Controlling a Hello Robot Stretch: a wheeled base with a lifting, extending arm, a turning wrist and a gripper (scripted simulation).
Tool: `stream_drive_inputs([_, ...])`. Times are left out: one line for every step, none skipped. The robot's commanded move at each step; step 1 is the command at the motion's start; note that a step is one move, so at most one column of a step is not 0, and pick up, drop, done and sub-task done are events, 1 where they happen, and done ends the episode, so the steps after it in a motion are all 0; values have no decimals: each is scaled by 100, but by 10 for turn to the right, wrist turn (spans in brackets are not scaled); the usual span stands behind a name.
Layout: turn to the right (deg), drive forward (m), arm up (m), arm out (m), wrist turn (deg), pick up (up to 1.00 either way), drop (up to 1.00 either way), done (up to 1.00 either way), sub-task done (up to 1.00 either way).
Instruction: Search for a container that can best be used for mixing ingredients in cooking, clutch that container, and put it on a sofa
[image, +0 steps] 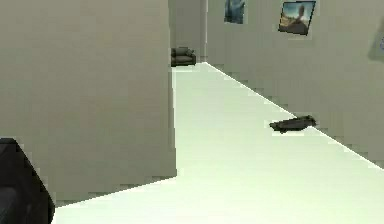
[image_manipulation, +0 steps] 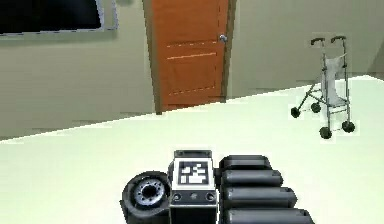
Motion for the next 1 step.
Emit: stream_drive_inputs([450, 0, 0, 0, 0, 0, 0, 0, 0])
